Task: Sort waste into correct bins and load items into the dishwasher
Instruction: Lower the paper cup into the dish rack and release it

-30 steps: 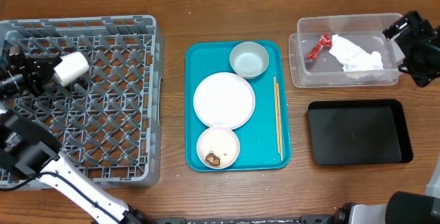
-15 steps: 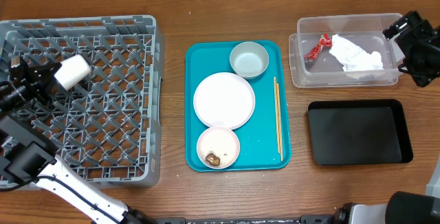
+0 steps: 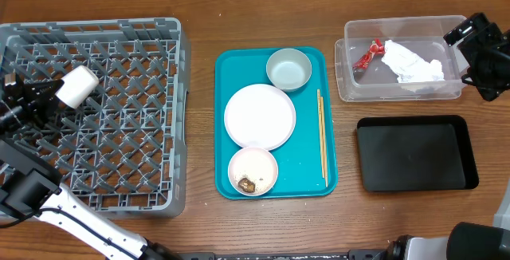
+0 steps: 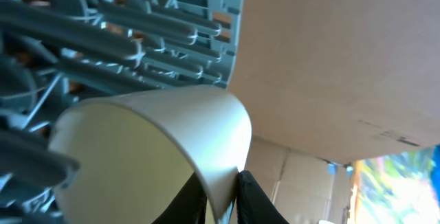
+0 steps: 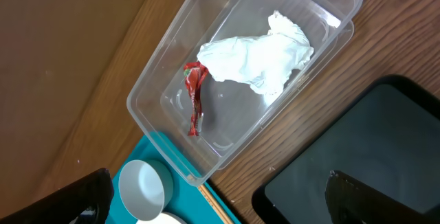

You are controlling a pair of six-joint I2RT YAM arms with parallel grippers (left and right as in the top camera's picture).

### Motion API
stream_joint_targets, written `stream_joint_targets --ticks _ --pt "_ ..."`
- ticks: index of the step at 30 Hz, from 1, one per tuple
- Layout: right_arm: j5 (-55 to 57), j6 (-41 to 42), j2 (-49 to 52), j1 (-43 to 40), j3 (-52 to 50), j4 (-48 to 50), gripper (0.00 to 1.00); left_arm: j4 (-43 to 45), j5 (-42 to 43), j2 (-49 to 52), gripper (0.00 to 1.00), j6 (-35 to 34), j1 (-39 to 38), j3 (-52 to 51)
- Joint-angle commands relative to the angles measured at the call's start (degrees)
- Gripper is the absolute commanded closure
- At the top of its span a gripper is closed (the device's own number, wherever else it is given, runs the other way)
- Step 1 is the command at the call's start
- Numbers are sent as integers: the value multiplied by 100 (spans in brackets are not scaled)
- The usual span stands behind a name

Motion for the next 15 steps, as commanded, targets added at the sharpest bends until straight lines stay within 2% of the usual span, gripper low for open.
stream_joint_targets --ticks 1,3,5,7,9,10,12,15 --pt "57 17 7 -17 61 35 0 -271 -1766 240 84 -153 -101 369" --pt "59 17 7 -17 61 33 0 -297 -2356 221 83 -570 -98 715" --pt "57 17 7 -17 61 35 0 -297 -3324 155 82 -1121 -101 1036" --pt "57 17 7 -17 61 33 0 -297 -4015 90 75 -1447 -101 1209" --pt "57 17 7 -17 61 33 0 -297 -4774 22 63 -1891 -90 1392" --pt "57 17 7 -17 61 33 0 -297 -4933 -9 62 -1987 -85 1447" --pt "57 17 7 -17 61 33 0 -297 -4975 -72 64 -2017 -83 1462" --pt "57 17 7 -17 61 33 0 -297 -4968 -205 76 -2039 -83 1462"
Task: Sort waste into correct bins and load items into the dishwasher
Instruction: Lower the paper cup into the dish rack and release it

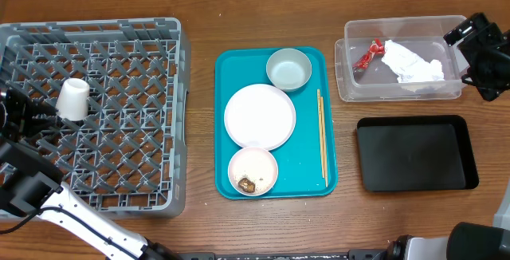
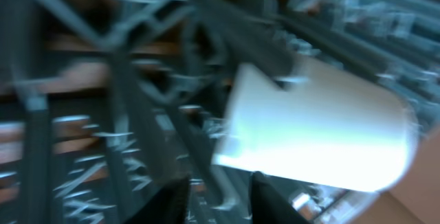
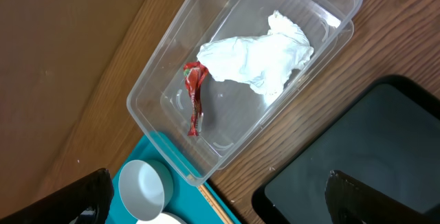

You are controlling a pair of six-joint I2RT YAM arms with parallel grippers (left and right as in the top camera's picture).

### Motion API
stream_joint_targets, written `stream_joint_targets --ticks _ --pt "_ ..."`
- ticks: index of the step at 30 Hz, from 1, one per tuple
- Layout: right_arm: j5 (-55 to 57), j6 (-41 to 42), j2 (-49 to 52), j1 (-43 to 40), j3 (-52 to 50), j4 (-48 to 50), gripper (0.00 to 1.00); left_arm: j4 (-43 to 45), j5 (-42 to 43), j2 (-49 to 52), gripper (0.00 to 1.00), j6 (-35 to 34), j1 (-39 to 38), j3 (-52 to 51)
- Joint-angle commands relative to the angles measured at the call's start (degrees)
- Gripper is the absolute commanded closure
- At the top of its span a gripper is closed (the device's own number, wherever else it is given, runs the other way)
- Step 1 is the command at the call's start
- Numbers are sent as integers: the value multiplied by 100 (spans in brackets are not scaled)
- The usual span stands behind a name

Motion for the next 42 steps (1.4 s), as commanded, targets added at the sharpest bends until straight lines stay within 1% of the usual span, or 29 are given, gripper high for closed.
stream_joint_targets --ticks 1,2,5,9,12,14,15,19,20,23,28,31,35,42 --pt "57 15 7 -17 61 33 0 -20 -723 -249 82 -326 -15 153" --pt "57 15 7 -17 61 33 0 -17 -686 -315 86 -339 -24 153" --pt "57 15 7 -17 61 35 0 -17 -420 -638 96 -337 -120 155" --pt "57 15 7 -17 61 35 0 15 -96 -1051 96 -328 -402 155" --pt "57 15 7 -17 61 35 0 306 -164 -1346 96 -245 -890 155" --pt "59 15 7 -17 61 33 0 570 -457 -1412 96 -251 -1226 155" --pt "57 15 7 -17 61 35 0 691 -796 -1414 96 -289 -1414 155" --pt "57 15 7 -17 61 35 0 870 -2660 -1285 96 -831 -2063 142" --pt "57 15 7 -17 61 35 0 883 -2813 -1233 96 -855 -2177 142" --pt "57 15 7 -17 61 35 0 966 -2916 -1045 96 -848 -2446 142" --pt "59 15 7 -17 61 33 0 903 -3866 -927 96 -1196 -2570 138" --pt "57 15 7 -17 61 35 0 892 -3915 -927 96 -1294 -2511 138" --pt "57 15 7 -17 61 33 0 920 -3698 -905 96 -1029 -2465 138" --pt "57 15 7 -17 61 33 0 986 -3637 -844 96 -1008 -2463 24"
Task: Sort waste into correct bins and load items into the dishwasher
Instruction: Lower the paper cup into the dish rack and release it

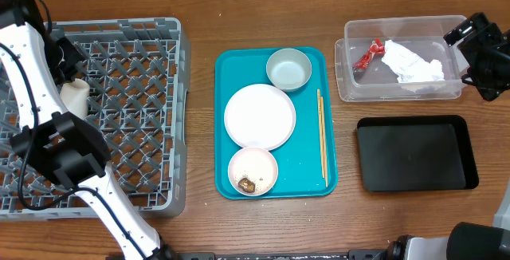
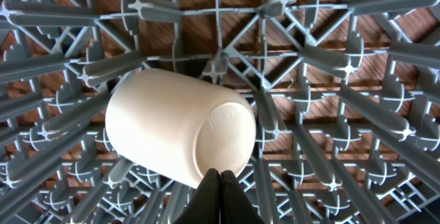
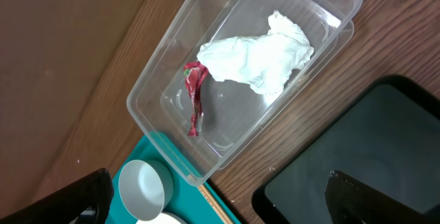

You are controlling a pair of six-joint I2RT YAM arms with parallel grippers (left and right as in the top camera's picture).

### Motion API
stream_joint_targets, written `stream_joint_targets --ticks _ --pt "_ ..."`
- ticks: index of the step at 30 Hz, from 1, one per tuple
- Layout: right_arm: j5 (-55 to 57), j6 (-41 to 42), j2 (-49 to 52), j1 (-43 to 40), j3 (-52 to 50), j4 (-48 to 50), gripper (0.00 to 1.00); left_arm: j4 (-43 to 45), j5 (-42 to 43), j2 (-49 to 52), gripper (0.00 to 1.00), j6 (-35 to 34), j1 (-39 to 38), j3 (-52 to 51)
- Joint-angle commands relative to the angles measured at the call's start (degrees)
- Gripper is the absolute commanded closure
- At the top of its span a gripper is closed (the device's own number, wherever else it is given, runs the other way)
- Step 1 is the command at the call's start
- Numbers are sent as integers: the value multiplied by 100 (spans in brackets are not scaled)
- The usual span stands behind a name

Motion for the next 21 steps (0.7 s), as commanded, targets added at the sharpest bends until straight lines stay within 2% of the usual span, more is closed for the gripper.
stream_joint_targets --ticks 1,12,21 --pt "57 17 7 -17 61 31 0 87 -48 92 96 83 4 -151" --pt "59 17 7 -17 61 31 0 186 -101 92 96 131 59 -459" --pt "59 17 7 -17 61 33 0 -83 -175 -76 96 -295 568 -398"
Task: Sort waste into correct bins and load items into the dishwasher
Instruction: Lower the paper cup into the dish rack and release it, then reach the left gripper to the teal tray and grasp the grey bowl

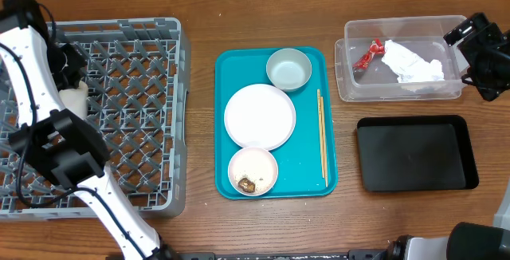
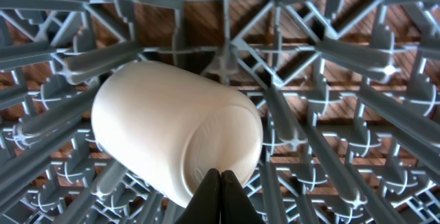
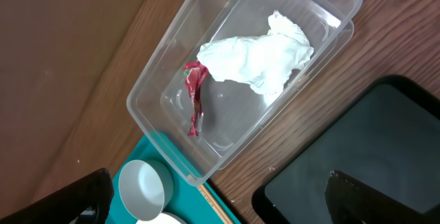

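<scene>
A cream cup (image 2: 175, 131) lies on its side in the grey dishwasher rack (image 1: 119, 172), near the rack's left edge (image 1: 76, 96). My left gripper (image 2: 220, 176) hangs just above the cup's base, shut and empty; overhead it shows over the rack's upper left (image 1: 68, 64). My right gripper (image 3: 220, 200) is open, its fingers spread wide beside the clear bin (image 3: 309, 4), which holds a red wrapper (image 3: 195, 93) and a white napkin (image 3: 258, 56). On the teal tray (image 1: 307, 192) are a small bowl (image 1: 288, 68), a white plate (image 1: 259, 116), a bowl with food scraps (image 1: 253, 171) and chopsticks (image 1: 322, 136).
A black bin (image 1: 414, 152) lies in front of the clear bin on the right. The rack has tall walls and many upright pegs around the cup. Bare wood separates the rack, the tray and the bins.
My left gripper, still shut, is a little nearer the cup, which looks larger in the wrist view. The cup, the tray items and the right arm have not moved.
My left gripper first held the cup by its rim above the rack's left side. Then the cup was down in the rack with the fingers apart beside it. Later the gripper was shut and empty over the cup, as now. The right arm stayed still.
</scene>
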You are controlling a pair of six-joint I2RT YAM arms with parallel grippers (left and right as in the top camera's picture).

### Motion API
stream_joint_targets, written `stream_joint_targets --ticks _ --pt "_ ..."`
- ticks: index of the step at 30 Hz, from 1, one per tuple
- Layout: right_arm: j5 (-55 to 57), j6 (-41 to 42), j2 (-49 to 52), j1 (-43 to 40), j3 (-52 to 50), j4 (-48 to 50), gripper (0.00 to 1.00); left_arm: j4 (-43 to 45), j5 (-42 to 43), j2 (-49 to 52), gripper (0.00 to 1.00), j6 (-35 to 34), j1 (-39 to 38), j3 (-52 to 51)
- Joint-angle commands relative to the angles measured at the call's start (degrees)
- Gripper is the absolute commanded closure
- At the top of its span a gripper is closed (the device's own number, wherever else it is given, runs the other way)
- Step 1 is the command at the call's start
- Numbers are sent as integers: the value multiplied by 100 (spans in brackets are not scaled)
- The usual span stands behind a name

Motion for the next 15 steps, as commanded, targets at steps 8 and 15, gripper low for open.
stream_joint_targets --ticks 8,15 --pt "57 15 7 -17 61 28 0 -531 365 -136 96 -221 1285 2" --pt "57 15 7 -17 61 28 0 -577 1257 -455 96 -195 1670 2"
